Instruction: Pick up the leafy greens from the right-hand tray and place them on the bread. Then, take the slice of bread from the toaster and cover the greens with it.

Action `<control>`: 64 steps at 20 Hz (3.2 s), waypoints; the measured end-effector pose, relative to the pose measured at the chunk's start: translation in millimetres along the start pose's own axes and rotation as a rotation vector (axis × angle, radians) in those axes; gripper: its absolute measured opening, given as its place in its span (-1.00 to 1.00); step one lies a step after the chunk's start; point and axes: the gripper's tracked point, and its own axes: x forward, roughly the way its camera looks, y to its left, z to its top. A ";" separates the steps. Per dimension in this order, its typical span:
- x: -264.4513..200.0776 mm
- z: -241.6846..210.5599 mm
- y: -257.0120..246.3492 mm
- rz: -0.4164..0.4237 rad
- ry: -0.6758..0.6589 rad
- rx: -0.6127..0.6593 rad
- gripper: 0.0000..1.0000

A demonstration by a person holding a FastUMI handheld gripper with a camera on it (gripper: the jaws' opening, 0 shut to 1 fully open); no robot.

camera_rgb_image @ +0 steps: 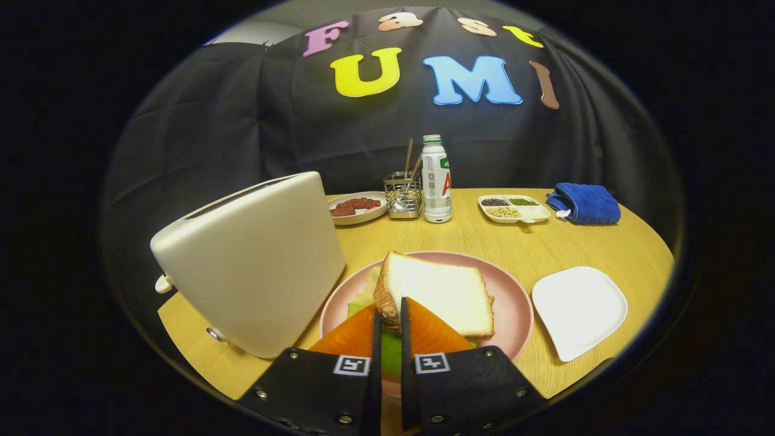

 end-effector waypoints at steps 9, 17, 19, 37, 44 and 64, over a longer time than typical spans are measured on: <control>-5.1 0.2 23.2 0.080 0.003 0.000 -0.05; -31.8 58.8 7.1 0.056 -0.121 -0.055 -0.05; -46.3 81.9 -8.0 0.039 -0.166 -0.070 -0.05; -170.9 205.9 -263.2 -0.203 -0.427 -0.209 -0.05; -211.8 220.3 -365.8 -0.187 -0.522 -0.185 -0.06; -220.5 130.5 -639.1 -0.182 -0.722 -0.068 -0.07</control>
